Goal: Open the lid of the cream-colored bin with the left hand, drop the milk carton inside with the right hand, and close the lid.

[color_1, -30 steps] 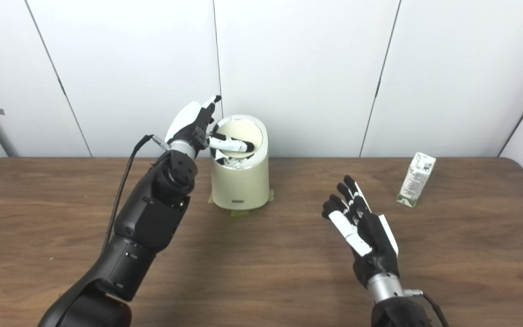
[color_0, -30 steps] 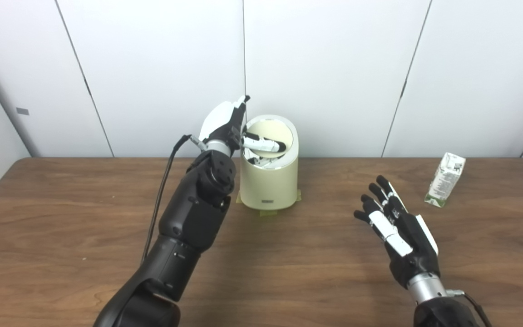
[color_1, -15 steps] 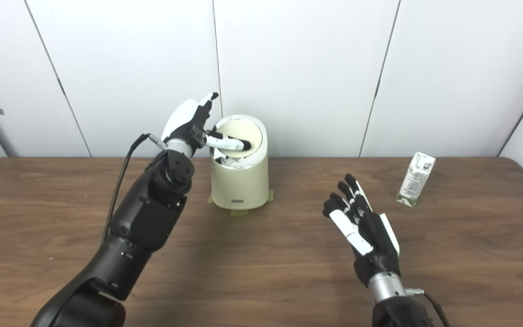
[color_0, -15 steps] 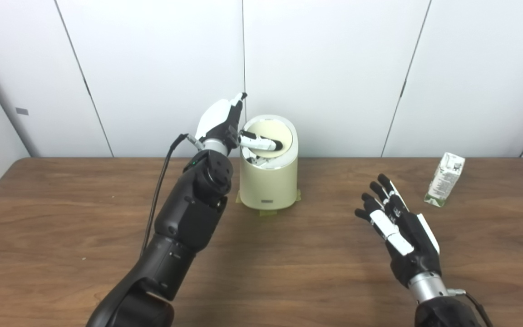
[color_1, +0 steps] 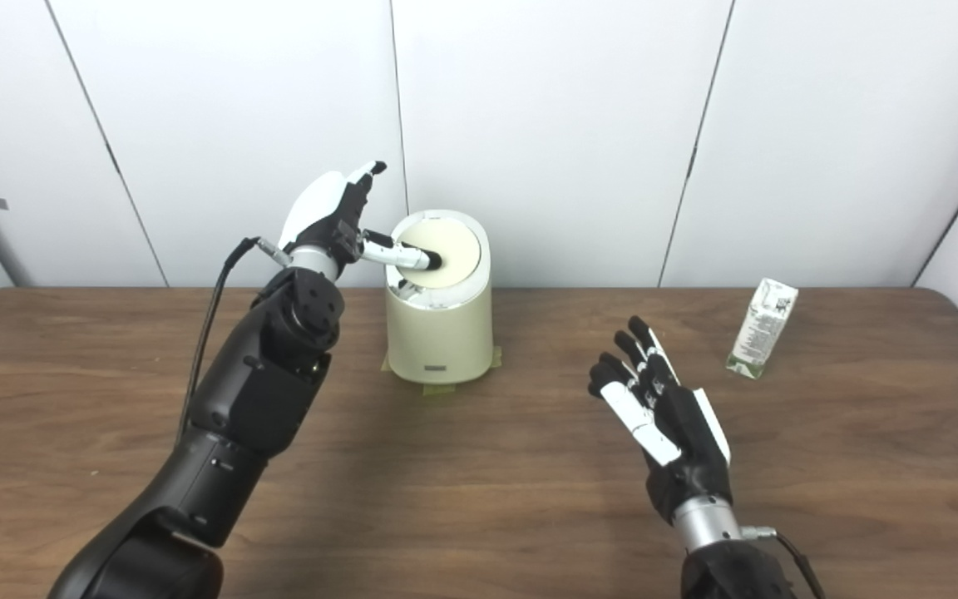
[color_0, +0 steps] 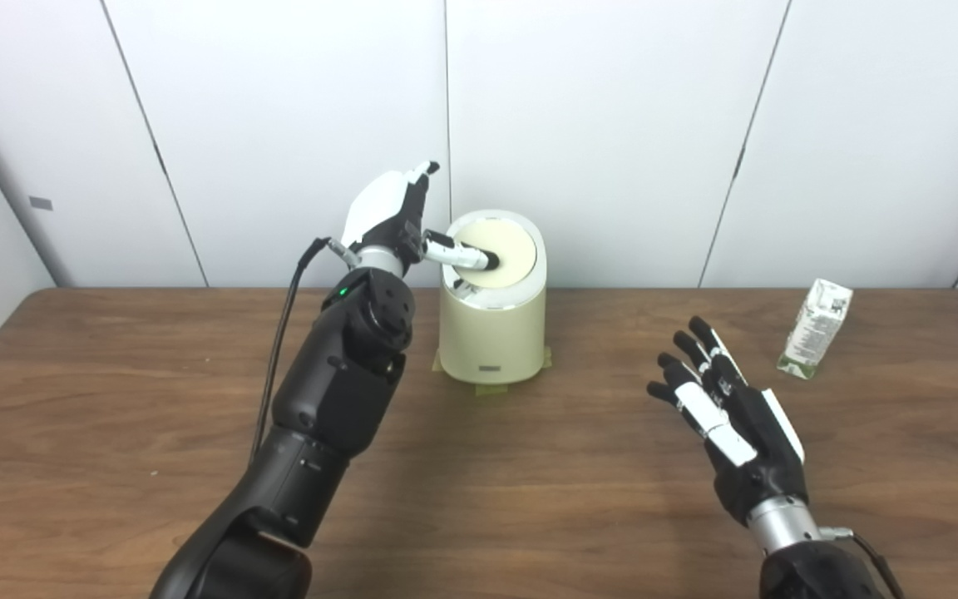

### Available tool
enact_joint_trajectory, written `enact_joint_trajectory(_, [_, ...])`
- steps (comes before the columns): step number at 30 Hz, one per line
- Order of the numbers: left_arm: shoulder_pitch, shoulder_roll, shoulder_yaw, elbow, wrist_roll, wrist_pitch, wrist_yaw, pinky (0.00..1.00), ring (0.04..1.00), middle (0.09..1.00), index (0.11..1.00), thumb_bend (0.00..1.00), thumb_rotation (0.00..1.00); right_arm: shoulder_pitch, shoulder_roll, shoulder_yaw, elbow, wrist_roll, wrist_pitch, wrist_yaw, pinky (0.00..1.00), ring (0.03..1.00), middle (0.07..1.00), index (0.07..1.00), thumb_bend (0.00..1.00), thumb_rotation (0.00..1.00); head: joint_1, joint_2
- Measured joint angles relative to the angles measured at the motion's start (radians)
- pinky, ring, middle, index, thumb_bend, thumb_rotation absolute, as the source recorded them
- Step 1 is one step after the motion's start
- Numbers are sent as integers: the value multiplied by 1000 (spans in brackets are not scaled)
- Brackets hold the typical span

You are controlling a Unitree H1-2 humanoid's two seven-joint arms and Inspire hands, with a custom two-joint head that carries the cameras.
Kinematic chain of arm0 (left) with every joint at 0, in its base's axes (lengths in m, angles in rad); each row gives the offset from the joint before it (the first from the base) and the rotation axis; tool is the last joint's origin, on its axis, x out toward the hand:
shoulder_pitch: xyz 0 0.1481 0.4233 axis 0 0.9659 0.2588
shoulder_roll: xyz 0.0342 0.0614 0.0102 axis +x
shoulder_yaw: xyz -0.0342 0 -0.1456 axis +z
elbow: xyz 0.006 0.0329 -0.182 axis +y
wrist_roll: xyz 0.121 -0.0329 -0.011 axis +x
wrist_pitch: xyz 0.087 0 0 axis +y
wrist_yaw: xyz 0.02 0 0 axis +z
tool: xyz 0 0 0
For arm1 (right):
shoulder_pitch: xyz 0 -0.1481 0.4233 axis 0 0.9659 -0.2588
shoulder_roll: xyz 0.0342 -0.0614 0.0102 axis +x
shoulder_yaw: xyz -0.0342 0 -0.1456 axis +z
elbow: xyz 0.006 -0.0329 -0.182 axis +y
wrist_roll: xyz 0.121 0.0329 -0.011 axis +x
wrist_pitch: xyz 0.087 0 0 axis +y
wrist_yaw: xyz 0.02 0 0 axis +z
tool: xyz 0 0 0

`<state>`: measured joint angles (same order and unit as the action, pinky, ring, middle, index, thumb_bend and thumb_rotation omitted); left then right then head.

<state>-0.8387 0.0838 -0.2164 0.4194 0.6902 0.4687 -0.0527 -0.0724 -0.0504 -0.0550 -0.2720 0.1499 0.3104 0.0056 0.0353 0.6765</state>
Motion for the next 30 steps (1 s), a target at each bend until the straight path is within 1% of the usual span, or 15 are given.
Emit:
enact_joint_trajectory(4, [-1, 24, -51, 0, 25, -4, 1, 790, 878, 953, 965, 918, 7, 0, 4, 0, -3, 0, 2, -2, 772, 894, 947, 965, 608, 482, 2, 0])
enact_joint_trajectory(10, [-7, 81, -166, 0, 68, -33, -2, 825, 888, 946, 968, 945, 19, 0, 4, 1, -8, 0, 4, -2, 777, 897, 950, 969, 612, 488, -3, -2])
enact_joint_trajectory(12, [-8, 92, -197, 0, 88, -44, 1, 831, 886, 941, 966, 962, 36, 0, 4, 3, -8, 0, 4, -2, 778, 899, 951, 971, 609, 488, -6, -2])
enact_joint_trajectory(14, [-11, 98, -230, 1, 113, -48, 7, 849, 895, 946, 969, 983, 23, 0, 4, 5, -8, 0, 4, -2, 781, 900, 952, 973, 609, 486, -6, -3])
enact_joint_trajectory(18, [-12, 111, -277, 0, 154, -67, 15, 882, 932, 964, 974, 1000, 5, 0, 13, 6, -9, -5, 5, -5, 778, 899, 950, 974, 606, 490, -14, -3])
enact_joint_trajectory(20, [-12, 114, -287, -2, 168, -74, 16, 868, 926, 964, 976, 997, 17, 0, 17, 6, -9, -7, 5, -6, 777, 898, 949, 975, 604, 491, -15, -3])
enact_joint_trajectory(22, [-11, 112, -281, -4, 169, -74, 14, 842, 905, 963, 978, 967, 30, 0, 18, 7, -9, -12, 5, -7, 771, 895, 947, 973, 601, 498, -15, -3])
enact_joint_trajectory(24, [-8, 105, -252, -11, 146, -65, 9, 829, 883, 951, 963, 916, 60, 0, 18, 7, -9, -17, 5, -7, 775, 900, 950, 973, 592, 503, -15, -3])
enact_joint_trajectory(26, [5, 87, -193, -47, 94, -44, -15, 796, 872, 941, 943, 863, 99, 1, 18, 5, -9, -17, 5, -7, 774, 901, 950, 968, 593, 506, -15, -3])
enact_joint_trajectory(27, [13, 77, -159, -70, 63, -33, -32, 769, 864, 930, 931, 817, 151, 1, 18, 4, -9, -16, 4, -7, 774, 903, 950, 965, 593, 506, -15, -6])
enact_joint_trajectory(28, [19, 63, -126, -85, 48, -20, -42, 727, 847, 908, 911, 766, 202, 1, 18, 2, -9, -16, 4, -7, 774, 903, 950, 962, 596, 502, -12, -6])
enact_joint_trajectory(30, [30, 38, -52, -121, 26, -4, -88, 651, 797, 842, 855, 652, 262, 1, 18, 0, -9, -16, 4, -7, 770, 901, 949, 959, 595, 494, -12, -6])
